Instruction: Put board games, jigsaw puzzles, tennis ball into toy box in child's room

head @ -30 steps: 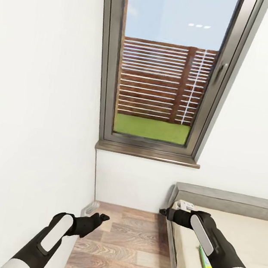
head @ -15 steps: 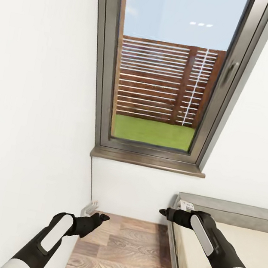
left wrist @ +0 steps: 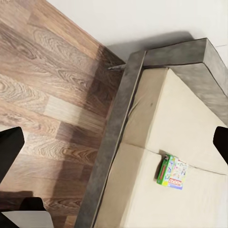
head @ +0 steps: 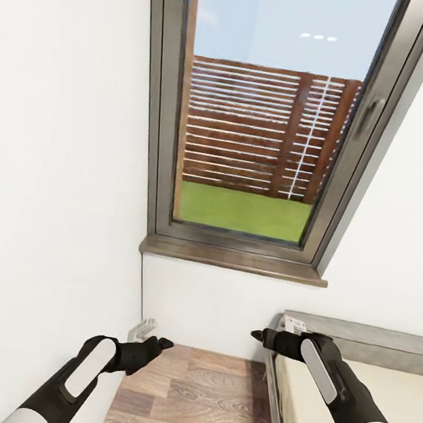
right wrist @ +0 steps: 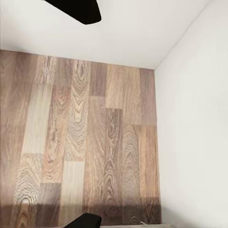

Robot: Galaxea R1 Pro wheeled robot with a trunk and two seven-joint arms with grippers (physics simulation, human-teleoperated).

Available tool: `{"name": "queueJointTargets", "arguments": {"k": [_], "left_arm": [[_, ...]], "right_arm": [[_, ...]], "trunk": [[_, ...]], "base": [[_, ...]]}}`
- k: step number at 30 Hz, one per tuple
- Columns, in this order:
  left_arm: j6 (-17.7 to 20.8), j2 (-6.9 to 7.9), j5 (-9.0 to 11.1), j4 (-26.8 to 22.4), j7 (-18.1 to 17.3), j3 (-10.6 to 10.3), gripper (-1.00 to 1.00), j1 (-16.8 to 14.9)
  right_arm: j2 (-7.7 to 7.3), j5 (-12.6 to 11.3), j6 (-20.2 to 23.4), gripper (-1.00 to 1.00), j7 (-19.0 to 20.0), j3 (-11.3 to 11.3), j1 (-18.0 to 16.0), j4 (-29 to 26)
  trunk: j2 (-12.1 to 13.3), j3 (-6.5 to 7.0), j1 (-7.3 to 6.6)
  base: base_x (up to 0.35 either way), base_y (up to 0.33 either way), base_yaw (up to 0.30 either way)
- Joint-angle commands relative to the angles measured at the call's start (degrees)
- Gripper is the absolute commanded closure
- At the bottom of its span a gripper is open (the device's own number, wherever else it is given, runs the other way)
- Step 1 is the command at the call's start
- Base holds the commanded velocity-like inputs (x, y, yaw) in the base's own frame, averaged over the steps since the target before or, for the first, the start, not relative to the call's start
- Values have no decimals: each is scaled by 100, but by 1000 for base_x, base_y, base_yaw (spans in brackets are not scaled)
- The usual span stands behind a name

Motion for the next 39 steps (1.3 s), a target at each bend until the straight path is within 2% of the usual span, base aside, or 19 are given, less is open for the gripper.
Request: {"name": "queueJointTargets", "arguments": {"k": [1, 11, 34, 39], "left_arm": [[13, -10, 61, -8, 56, -10, -100, -4], [13, -14, 61, -8, 57, -9, -100, -4], [13, -16, 61, -10, 57, -9, -100, -4], [12, -22, 61, -10, 57, -9, -100, -4]], "right_arm": [[-5, -1, 43, -100, -2, 0, -9, -25], [-2, -3, 52, -100, -6, -4, -11, -35], [-2, -1, 53, -100, -7, 7, -5, -45], [-53, -2, -1, -100, 20, 4, 47, -166]], "trunk": [[-14, -14, 4], [-14, -14, 4], [-14, -13, 4], [-14, -13, 4]], "base": [[12, 0, -107], [6, 0, -189], [1, 0, -267], [0, 0, -40]]}}
